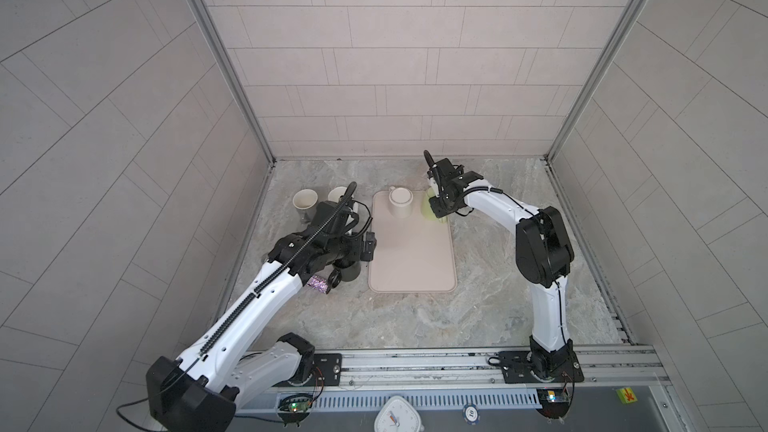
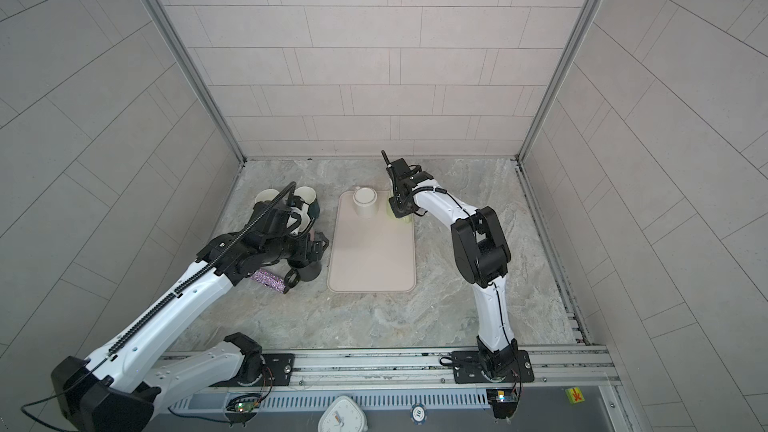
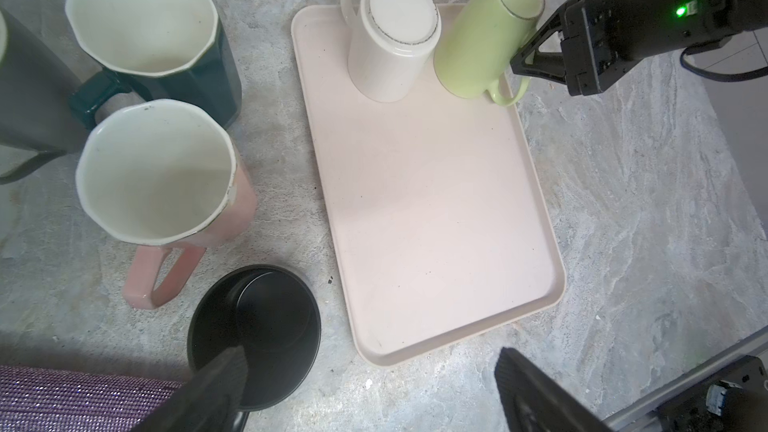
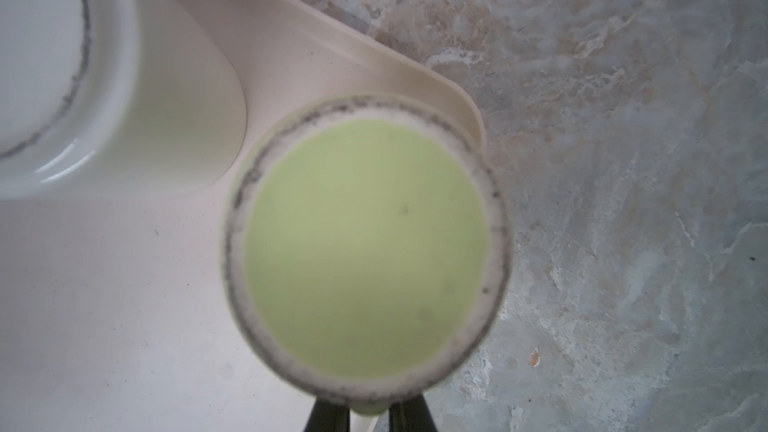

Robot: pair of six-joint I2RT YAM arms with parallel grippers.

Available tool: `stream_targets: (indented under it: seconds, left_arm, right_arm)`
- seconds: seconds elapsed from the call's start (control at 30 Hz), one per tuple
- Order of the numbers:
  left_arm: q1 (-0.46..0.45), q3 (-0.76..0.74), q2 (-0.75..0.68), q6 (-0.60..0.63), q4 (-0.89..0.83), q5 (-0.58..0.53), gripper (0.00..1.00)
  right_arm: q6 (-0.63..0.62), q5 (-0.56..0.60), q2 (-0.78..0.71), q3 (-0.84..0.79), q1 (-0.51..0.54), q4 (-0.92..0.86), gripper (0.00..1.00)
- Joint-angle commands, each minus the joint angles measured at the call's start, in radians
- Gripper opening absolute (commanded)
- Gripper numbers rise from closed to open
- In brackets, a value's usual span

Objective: Turn the mug right side up
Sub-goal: 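Lower the right gripper onto the upside-down light-green mug and close on it, then lift the green mug with the right gripper while the left gripper reaches toward it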

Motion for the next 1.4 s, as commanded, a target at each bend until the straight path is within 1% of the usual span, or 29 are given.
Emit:
stream_targets:
  seconds: [0.0,0.07,0.2,0.37,0.43,0.57,0.67,0.8,0.9,1.0,1.07,1.13,1.2,1.37]
  left_arm:
    - [0.004,-0.030,-0.002,-0.030,0.052,0.036,1.00]
    - [0.005,-0.037,0.006,-0.046,0.072,0.047,1.00]
    - [0.005,-0.048,-0.004,-0.069,0.094,0.022,1.00]
    - [0.003,-0.119,-0.051,-0.142,0.215,0.028,1.00]
    - [0.005,-0.136,-0.044,-0.164,0.256,0.049,1.00]
    - [0.003,-0.140,0.006,-0.198,0.313,0.129,1.00]
    - [0.002,-0.143,0.021,-0.222,0.348,0.154,1.00]
    - [0.002,-0.173,0.024,-0.299,0.469,0.196,0.99]
    - [-0.003,-0.180,0.046,-0.352,0.559,0.218,0.97]
    - [-0.009,-0.177,0.063,-0.385,0.633,0.232,0.95]
    - [-0.010,-0.187,0.073,-0.442,0.709,0.247,0.94]
    - [-0.013,-0.195,0.085,-0.474,0.778,0.255,0.93]
    - [-0.018,-0.201,0.106,-0.495,0.854,0.271,0.89]
    - [-0.035,-0.198,0.156,-0.518,0.982,0.289,0.82]
  right_arm:
    - [0.015,-0.027,-0.036,0.004,0.000,-0.013,0.00]
    - [0.029,-0.048,-0.068,-0.023,-0.001,0.014,0.00]
    - [0.073,-0.141,-0.142,-0.098,-0.011,0.094,0.00]
    - [0.120,-0.205,-0.223,-0.174,-0.018,0.164,0.00]
    - [0.136,-0.227,-0.255,-0.201,-0.020,0.191,0.00]
    - [0.196,-0.304,-0.320,-0.268,-0.039,0.267,0.00]
    - [0.232,-0.368,-0.381,-0.329,-0.049,0.346,0.00]
    - [0.268,-0.378,-0.470,-0.408,-0.050,0.441,0.00]
    - [0.302,-0.382,-0.537,-0.464,-0.050,0.519,0.00]
    - [0.363,-0.390,-0.612,-0.538,-0.052,0.630,0.00]
    - [0.387,-0.400,-0.646,-0.556,-0.053,0.656,0.00]
    - [0.412,-0.415,-0.669,-0.572,-0.054,0.674,0.00]
    - [0.445,-0.435,-0.692,-0.592,-0.055,0.701,0.00]
    - [0.513,-0.480,-0.746,-0.637,-0.055,0.768,0.00]
